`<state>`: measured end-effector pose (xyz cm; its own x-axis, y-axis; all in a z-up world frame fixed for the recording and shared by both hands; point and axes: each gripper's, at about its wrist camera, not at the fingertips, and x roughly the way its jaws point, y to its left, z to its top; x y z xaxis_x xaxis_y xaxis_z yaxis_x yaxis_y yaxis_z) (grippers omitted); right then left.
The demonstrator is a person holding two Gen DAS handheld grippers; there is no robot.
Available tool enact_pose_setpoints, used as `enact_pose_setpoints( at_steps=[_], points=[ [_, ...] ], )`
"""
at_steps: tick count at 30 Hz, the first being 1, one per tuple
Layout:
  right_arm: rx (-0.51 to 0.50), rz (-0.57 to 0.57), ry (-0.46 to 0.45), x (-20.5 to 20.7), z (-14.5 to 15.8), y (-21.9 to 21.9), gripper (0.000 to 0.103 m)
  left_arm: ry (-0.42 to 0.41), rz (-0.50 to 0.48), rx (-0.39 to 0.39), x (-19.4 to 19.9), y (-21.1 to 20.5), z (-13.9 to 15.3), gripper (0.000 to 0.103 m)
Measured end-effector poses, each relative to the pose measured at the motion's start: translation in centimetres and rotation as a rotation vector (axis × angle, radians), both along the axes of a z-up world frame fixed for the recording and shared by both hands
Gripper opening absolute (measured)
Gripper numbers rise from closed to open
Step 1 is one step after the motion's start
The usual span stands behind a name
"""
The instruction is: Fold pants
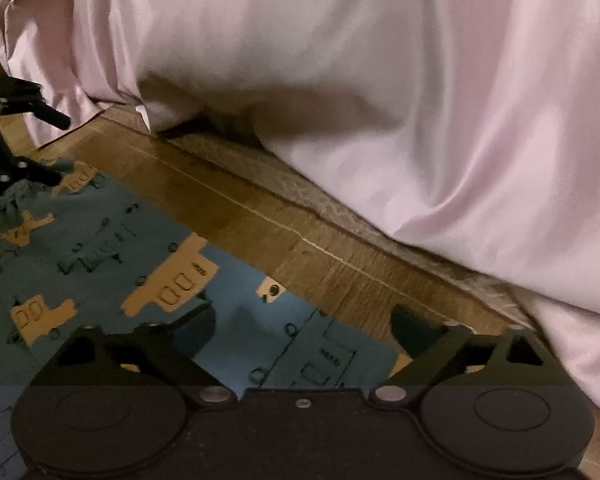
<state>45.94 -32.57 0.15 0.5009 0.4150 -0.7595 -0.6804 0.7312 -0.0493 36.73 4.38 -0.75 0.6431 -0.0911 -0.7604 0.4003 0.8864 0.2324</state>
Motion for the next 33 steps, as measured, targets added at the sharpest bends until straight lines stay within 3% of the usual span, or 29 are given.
enact_pose_setpoints(
  at_steps=[3, 5, 7, 8, 9, 10, 11, 14, 16, 20, 23, 25, 27, 29, 30, 33],
  points=[
    [-0.024, 0.032, 0.046, 1.5, -1.0, 0.3, 0.084, 0.097, -0.017, -0.020, 2.8, 1.1, -1.7, 0.080],
    [-0.048, 0.062, 0.086, 1.9, -1.6, 0.4, 0.068, 0.129, -0.052, -0.026, 3.5, 1.0, -2.4, 0.073],
    [-0.035, 0.077, 0.085, 1.5, -1.7, 0.2, 0.062, 0.137, -0.084, -0.001, 3.7, 0.3, -2.9, 0.050],
    [-0.025, 0.080, 0.087, 1.4, -1.7, 0.0, 0.057, 0.135, -0.106, 0.011, 3.7, 0.0, -3.1, 0.047],
    [-0.022, 0.082, 0.084, 1.4, -1.7, 0.0, 0.052, 0.125, -0.119, 0.010, 3.6, -0.1, -3.1, 0.036],
    [-0.019, 0.086, 0.079, 1.5, -1.6, 0.2, 0.039, 0.124, -0.127, 0.016, 3.5, -0.4, -3.1, 0.020],
    [-0.018, 0.085, 0.077, 1.4, -1.6, 0.3, 0.027, 0.125, -0.133, 0.023, 3.5, -0.9, -3.1, 0.013],
    [-0.035, 0.070, 0.052, 1.2, -1.4, 0.7, 0.005, 0.079, -0.125, 0.091, 3.1, -2.4, -3.3, 0.003],
    [-0.056, 0.039, -0.002, 1.0, -1.3, 1.1, 0.000, 0.023, -0.100, 0.151, 2.9, -3.2, -3.5, 0.001],
    [-0.064, -0.023, -0.089, 1.7, -0.8, 2.4, 0.000, -0.119, -0.020, 0.264, 3.3, -4.2, -3.5, 0.000],
    [-0.082, -0.026, -0.144, 2.3, -0.3, 3.6, 0.000, -0.136, 0.099, 0.237, 4.6, -3.7, -2.9, 0.000],
    [-0.094, -0.038, -0.178, 2.7, 0.2, 4.3, 0.000, -0.160, 0.129, 0.221, 4.7, -3.2, -2.4, 0.000],
    [-0.089, -0.052, -0.204, 3.3, 0.8, 4.5, 0.000, -0.142, 0.083, 0.099, 4.6, -1.8, -1.6, 0.001],
    [-0.077, -0.061, -0.200, 3.8, 1.0, 4.5, 0.000, -0.101, 0.036, -0.022, 4.5, -0.5, -0.8, 0.010],
    [-0.080, -0.059, -0.201, 3.8, 1.0, 4.4, 0.000, -0.083, 0.015, -0.031, 4.5, -0.1, -0.7, 0.017],
    [-0.095, -0.050, -0.198, 3.4, 0.5, 4.4, 0.000, -0.044, -0.050, 0.043, 4.4, 0.3, -1.6, 0.032]
  ],
)
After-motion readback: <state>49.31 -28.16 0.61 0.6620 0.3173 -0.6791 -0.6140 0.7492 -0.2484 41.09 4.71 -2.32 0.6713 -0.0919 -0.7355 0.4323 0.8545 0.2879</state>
